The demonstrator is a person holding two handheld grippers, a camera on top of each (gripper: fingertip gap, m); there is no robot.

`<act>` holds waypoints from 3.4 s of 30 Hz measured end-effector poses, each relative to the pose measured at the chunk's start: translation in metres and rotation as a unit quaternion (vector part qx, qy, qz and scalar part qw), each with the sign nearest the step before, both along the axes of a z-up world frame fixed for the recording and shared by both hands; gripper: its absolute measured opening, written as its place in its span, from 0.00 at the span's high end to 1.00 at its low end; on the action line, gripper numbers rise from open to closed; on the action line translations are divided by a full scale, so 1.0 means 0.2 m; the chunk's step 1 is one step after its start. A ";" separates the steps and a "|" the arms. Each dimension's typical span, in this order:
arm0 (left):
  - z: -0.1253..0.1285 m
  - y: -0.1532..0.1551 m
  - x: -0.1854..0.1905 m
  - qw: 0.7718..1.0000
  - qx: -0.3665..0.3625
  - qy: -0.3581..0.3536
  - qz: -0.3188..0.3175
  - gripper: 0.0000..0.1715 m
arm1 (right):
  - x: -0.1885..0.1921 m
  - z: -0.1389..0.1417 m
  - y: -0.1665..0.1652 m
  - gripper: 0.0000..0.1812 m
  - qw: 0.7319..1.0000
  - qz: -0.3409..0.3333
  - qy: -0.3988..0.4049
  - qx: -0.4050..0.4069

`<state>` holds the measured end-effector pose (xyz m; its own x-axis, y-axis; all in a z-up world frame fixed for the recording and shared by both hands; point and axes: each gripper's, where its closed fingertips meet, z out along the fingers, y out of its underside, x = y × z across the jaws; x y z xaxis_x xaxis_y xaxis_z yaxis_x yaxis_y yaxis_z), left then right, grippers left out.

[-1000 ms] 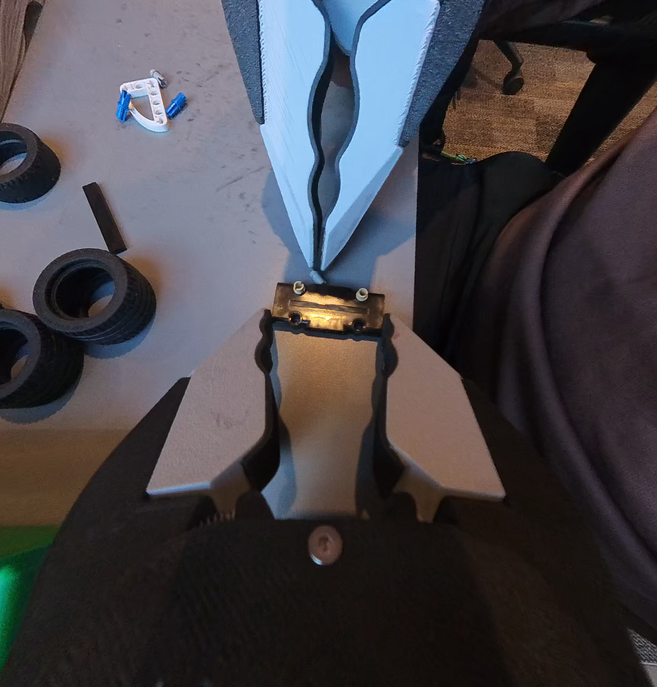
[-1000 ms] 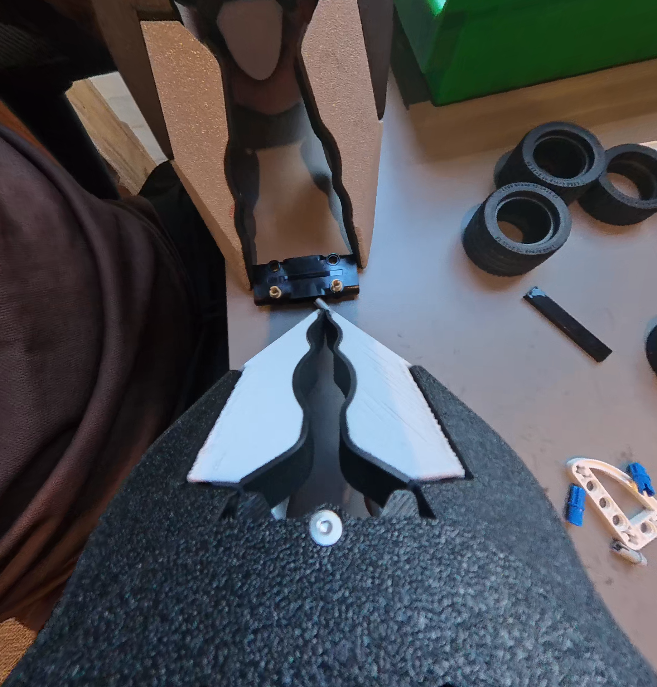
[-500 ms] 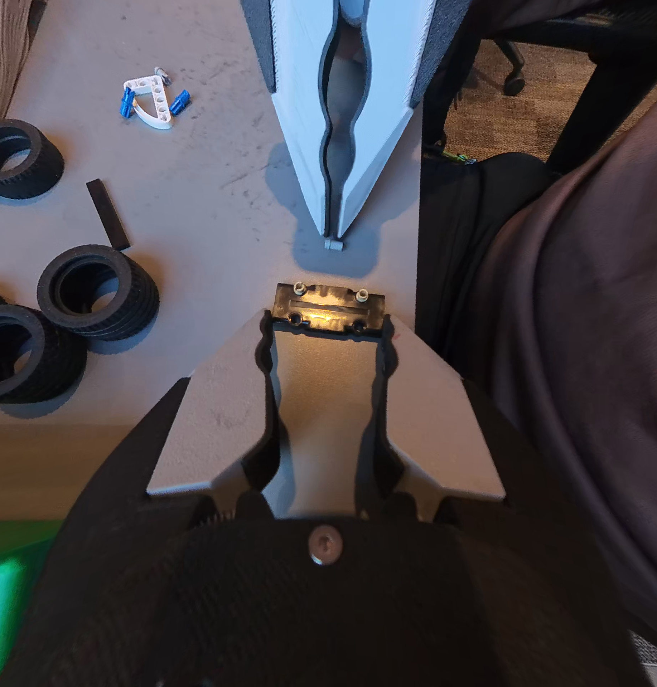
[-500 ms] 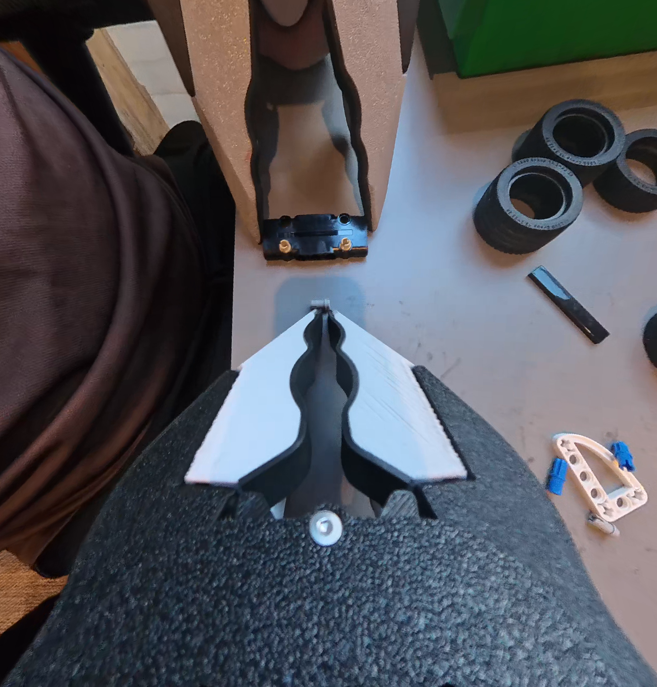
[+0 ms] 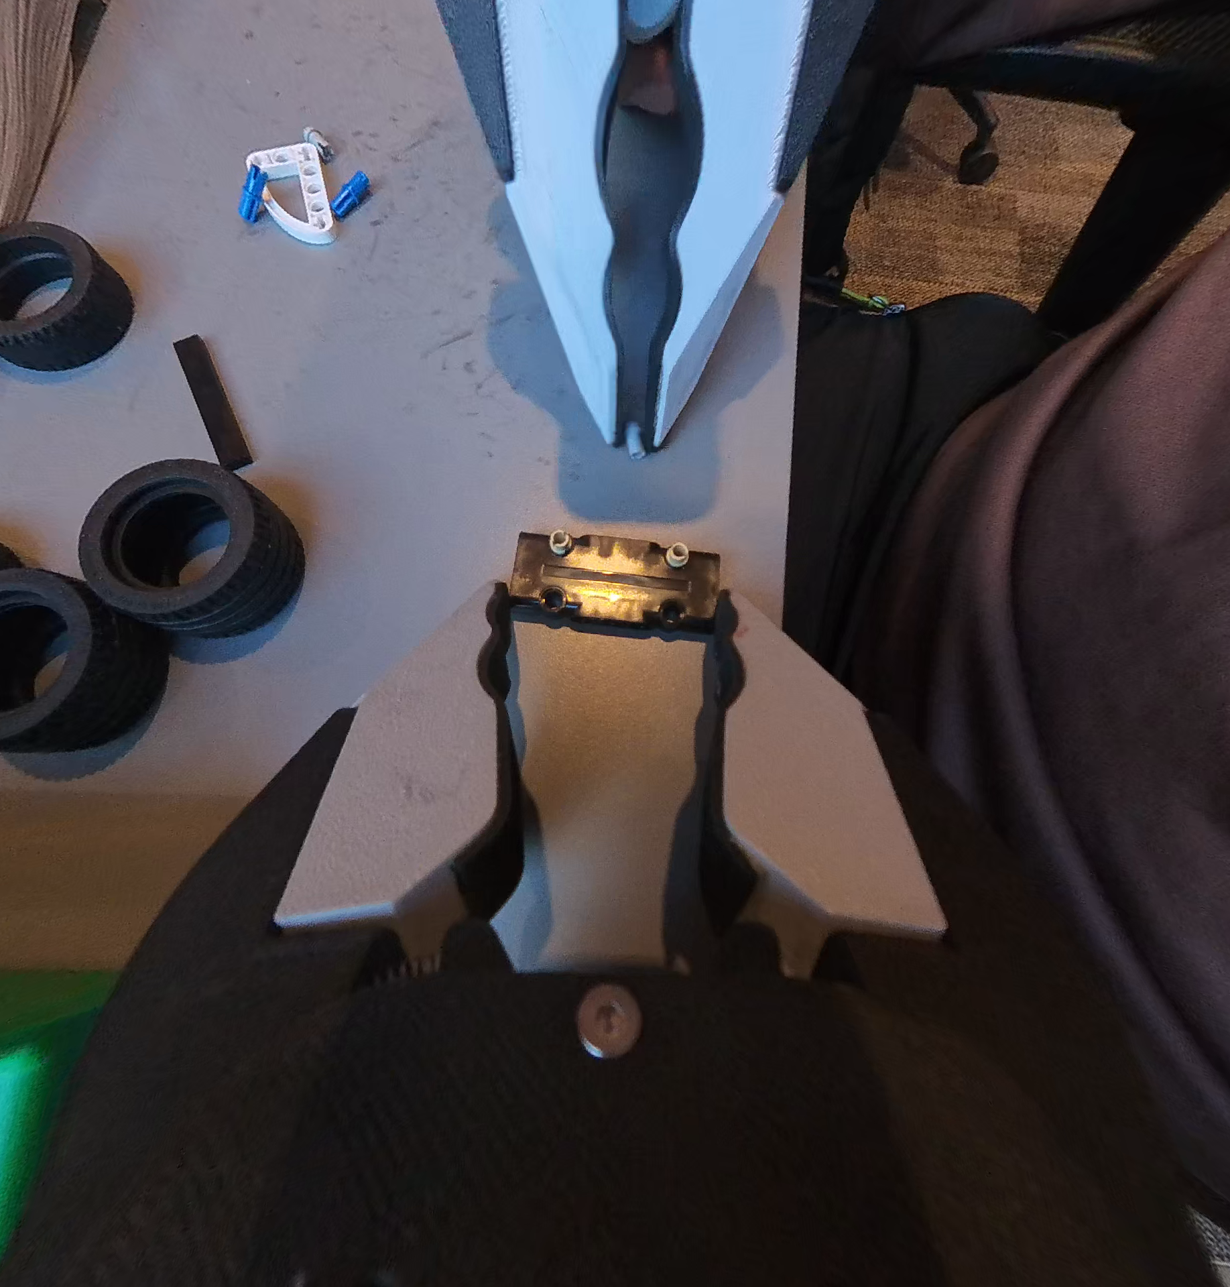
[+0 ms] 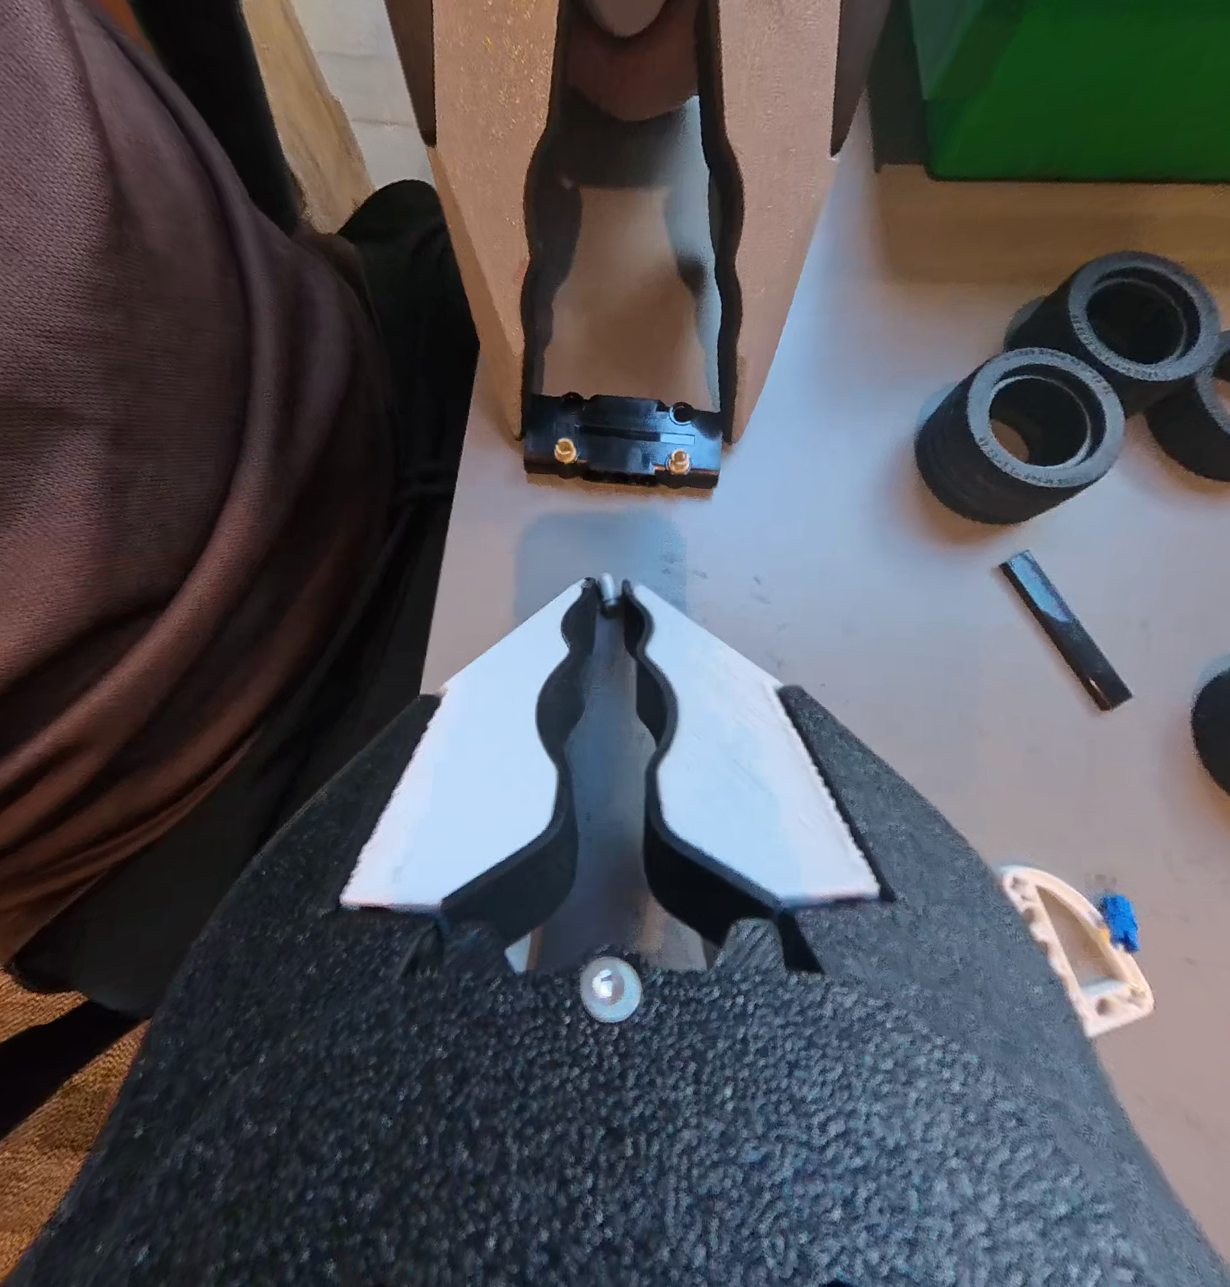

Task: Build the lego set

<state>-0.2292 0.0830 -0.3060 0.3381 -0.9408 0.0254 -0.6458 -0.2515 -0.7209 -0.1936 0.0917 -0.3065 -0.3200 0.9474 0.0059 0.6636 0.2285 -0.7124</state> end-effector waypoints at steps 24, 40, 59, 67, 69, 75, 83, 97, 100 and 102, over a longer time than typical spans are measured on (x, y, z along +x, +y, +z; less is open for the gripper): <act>0.20 0.04 0.02 0.994 0.104 -0.024 0.009 0.73 | -0.02 0.23 0.06 0.97 0.926 -0.111 0.075 -0.354; 0.27 0.08 0.19 0.975 0.220 0.003 -0.039 0.98 | -0.04 0.28 0.00 0.97 0.887 -0.079 0.074 -0.449; 0.33 0.03 0.17 0.983 0.115 -0.139 -0.010 0.99 | -0.04 0.33 -0.02 0.96 0.987 -0.083 0.138 0.019; 0.33 0.02 0.18 0.982 0.116 -0.146 -0.008 0.99 | -0.04 0.33 -0.02 0.98 0.987 -0.080 0.138 0.036; 0.33 0.02 0.18 0.982 0.114 -0.150 -0.009 0.99 | -0.04 0.33 -0.03 0.98 0.987 -0.081 0.137 0.034; 0.38 0.02 0.18 0.975 0.093 -0.201 -0.007 0.99 | -0.04 0.38 -0.03 0.98 0.983 -0.085 0.163 -0.001; 0.50 0.00 0.17 0.948 0.067 -0.311 -0.001 0.99 | -0.06 0.51 -0.05 0.98 0.969 -0.084 0.226 -0.047; 0.51 0.00 0.18 0.947 0.083 -0.311 0.005 0.99 | -0.05 0.51 -0.05 0.98 0.969 -0.078 0.229 -0.056; 0.50 0.00 0.17 0.948 0.073 -0.310 0.007 0.99 | -0.06 0.50 -0.05 0.98 0.969 -0.080 0.224 -0.059; 0.48 0.01 0.17 0.952 0.054 -0.300 0.011 0.99 | -0.06 0.49 -0.04 0.98 0.971 -0.088 0.215 -0.060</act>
